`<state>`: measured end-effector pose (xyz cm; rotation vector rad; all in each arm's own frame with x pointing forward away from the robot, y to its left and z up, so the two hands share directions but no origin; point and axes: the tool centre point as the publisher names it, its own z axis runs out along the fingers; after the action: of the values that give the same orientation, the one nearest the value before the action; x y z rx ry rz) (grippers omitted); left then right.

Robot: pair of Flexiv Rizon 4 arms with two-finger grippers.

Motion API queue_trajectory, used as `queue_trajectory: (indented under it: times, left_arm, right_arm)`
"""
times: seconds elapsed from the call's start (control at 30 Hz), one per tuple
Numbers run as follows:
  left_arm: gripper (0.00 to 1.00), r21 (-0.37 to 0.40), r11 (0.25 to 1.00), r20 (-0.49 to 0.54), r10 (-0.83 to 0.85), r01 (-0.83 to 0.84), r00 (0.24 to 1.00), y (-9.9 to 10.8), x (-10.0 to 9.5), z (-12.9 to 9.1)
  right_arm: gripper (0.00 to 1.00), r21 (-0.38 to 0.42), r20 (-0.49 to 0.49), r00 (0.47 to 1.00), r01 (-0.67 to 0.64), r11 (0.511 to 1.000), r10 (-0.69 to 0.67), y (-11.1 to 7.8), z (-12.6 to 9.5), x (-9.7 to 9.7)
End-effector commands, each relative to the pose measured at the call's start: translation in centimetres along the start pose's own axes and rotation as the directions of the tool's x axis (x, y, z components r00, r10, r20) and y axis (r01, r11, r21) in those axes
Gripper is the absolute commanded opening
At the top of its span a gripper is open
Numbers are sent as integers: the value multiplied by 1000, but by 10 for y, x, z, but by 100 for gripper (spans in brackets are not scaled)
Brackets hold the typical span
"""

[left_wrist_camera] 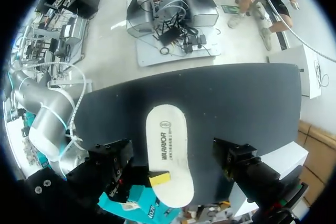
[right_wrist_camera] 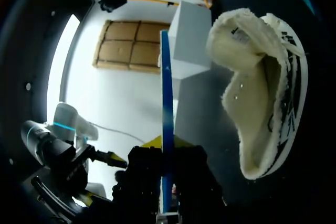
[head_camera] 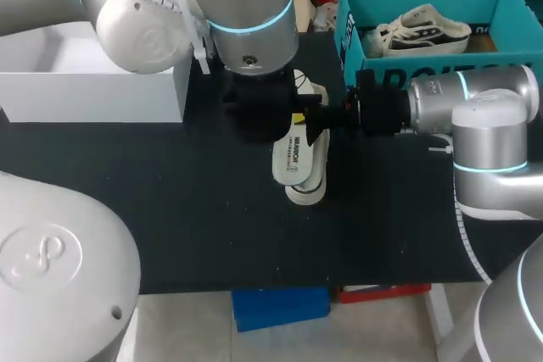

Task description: Take the shoe out of the shoebox, open the shoe tongue, remove and reinsert the insole, then place the shoe into the shoebox

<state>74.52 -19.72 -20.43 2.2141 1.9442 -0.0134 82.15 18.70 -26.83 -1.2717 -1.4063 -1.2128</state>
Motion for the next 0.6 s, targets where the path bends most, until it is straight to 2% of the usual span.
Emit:
queue_trajectory:
  times: [0.03,0.27,0.6]
  left_arm:
    - [100,13,1000,-89,5,-4,996,12,-9,9]
    - [100,11,1000,-79,17,-16,997,37,-14,12]
    - [100,-13,1000,-79,14,-15,997,95,-12,17]
  right_arm:
    - [0,-3,2,1000,0,1000,0,0,2,0]
    - [0,-3,2,1000,0,1000,0,0,2,0]
    - [0,-3,2,1000,0,1000,0,0,2,0]
